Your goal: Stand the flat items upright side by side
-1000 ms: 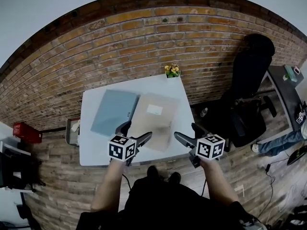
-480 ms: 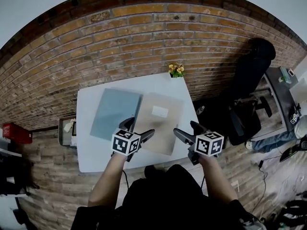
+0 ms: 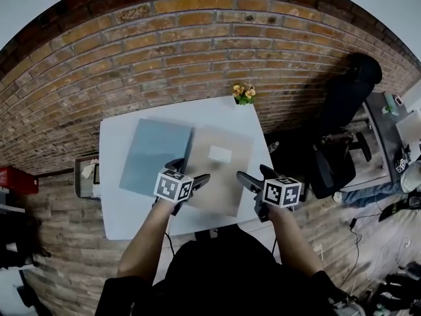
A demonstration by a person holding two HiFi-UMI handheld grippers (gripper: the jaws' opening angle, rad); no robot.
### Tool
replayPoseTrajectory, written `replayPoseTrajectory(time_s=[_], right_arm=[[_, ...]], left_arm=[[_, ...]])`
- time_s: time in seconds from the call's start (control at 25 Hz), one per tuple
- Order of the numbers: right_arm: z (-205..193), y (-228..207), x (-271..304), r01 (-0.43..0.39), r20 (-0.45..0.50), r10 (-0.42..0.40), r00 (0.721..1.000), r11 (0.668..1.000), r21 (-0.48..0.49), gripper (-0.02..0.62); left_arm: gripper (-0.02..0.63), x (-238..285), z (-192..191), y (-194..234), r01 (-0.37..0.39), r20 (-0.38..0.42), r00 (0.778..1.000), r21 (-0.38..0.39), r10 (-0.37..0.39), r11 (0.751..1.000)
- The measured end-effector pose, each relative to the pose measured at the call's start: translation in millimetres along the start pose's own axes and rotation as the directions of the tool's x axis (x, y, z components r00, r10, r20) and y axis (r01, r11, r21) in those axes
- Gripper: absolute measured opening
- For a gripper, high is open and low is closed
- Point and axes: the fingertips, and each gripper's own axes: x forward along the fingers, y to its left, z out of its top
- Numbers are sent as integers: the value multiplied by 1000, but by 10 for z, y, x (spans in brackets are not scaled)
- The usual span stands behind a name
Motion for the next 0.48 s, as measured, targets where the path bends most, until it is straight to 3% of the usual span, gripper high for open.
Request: replayPoseTrajectory(time_s=[0.48], right_arm=[[-288,-367,471,-21,-137,32,990,996,82,482]], left_arm=[[494,482,-209,307,-37,-178,984,-39,29,999]])
